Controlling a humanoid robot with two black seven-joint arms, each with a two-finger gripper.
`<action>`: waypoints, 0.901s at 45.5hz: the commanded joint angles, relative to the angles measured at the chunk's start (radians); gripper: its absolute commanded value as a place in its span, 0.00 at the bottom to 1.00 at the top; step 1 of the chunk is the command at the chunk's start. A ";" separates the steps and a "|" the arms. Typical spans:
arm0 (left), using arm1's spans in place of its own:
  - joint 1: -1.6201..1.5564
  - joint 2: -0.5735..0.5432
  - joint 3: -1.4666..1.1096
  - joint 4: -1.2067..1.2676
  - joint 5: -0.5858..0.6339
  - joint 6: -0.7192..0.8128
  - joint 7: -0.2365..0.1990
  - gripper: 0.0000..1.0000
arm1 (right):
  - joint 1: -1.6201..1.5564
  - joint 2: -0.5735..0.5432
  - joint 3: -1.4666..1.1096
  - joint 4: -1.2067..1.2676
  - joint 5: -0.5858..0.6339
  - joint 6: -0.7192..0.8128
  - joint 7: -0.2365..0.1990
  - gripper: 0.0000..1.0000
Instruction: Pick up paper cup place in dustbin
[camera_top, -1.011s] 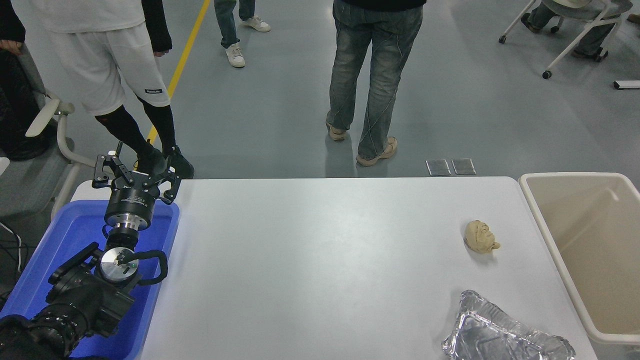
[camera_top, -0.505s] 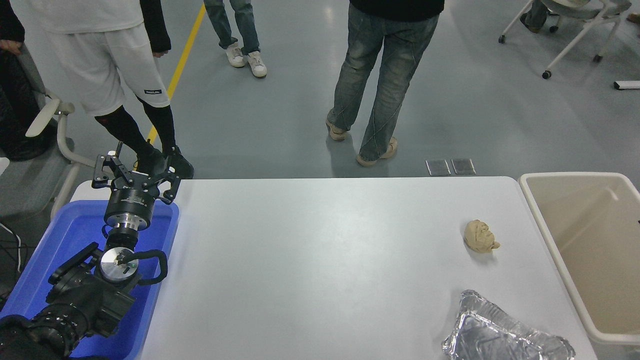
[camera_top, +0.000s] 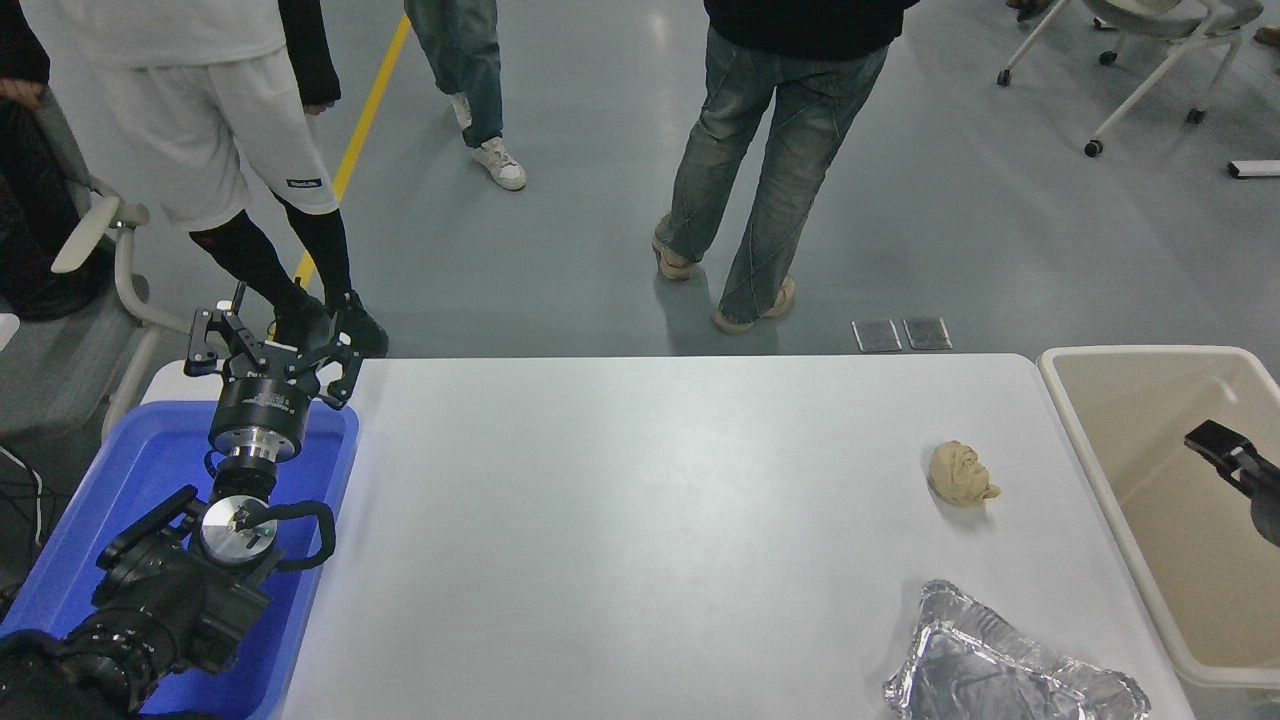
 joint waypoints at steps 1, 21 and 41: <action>0.000 0.000 0.000 0.000 0.001 0.000 0.001 0.99 | 0.226 -0.002 -0.171 0.044 0.000 0.252 0.000 1.00; 0.000 0.000 0.000 0.000 -0.001 0.000 0.001 0.99 | 0.608 0.212 -0.575 0.202 -0.063 0.496 0.000 1.00; 0.000 0.000 0.000 0.000 -0.001 0.000 0.001 0.99 | 0.828 0.521 -0.579 0.229 -0.247 0.806 0.000 1.00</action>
